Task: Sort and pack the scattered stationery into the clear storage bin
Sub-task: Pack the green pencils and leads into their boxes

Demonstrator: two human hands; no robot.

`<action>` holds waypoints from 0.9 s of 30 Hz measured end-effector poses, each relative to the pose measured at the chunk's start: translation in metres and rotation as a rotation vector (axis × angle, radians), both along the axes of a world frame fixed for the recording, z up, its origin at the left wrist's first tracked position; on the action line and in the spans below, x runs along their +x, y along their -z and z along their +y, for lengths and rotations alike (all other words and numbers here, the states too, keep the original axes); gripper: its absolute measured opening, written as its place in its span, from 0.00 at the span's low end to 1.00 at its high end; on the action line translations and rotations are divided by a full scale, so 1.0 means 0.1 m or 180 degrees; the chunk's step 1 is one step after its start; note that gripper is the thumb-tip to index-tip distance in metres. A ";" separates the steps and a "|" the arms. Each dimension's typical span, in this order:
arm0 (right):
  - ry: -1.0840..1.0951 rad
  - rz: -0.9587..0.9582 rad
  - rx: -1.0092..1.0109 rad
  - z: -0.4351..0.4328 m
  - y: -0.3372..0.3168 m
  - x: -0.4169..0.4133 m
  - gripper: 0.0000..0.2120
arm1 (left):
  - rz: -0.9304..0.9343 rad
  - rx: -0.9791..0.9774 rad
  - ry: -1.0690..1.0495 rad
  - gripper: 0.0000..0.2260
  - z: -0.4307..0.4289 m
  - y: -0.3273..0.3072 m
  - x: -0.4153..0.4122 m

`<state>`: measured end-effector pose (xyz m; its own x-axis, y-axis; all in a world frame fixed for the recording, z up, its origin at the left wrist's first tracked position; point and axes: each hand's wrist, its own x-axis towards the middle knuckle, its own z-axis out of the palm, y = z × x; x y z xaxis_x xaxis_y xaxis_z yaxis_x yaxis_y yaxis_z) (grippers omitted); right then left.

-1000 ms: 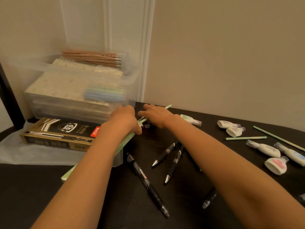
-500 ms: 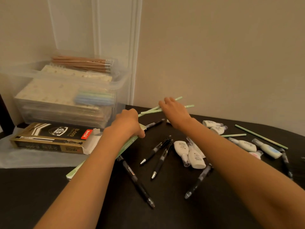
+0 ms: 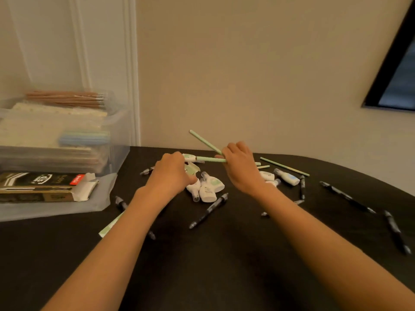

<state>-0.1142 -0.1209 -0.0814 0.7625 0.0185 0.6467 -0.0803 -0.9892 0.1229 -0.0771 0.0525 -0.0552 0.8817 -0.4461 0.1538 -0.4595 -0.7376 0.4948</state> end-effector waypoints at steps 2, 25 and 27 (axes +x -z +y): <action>-0.0153 0.0074 0.0783 0.03 -0.01 -0.16 0.08 | -0.0098 -0.0054 -0.0027 0.16 -0.04 0.03 -0.12; -0.0076 0.0225 0.2772 -0.08 0.29 -0.71 0.15 | -0.0146 -0.0165 0.0445 0.21 -0.12 0.27 -0.41; 0.0383 0.0571 0.1963 -0.12 0.30 -0.73 0.22 | 0.0001 -0.0233 0.0650 0.21 -0.08 0.26 -0.40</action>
<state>-0.1869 -0.1332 -0.1112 0.8331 -0.4076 0.3739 -0.2259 -0.8678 -0.4426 -0.1171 0.0443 -0.0808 0.7742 -0.6031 0.1920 -0.5955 -0.5913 0.5438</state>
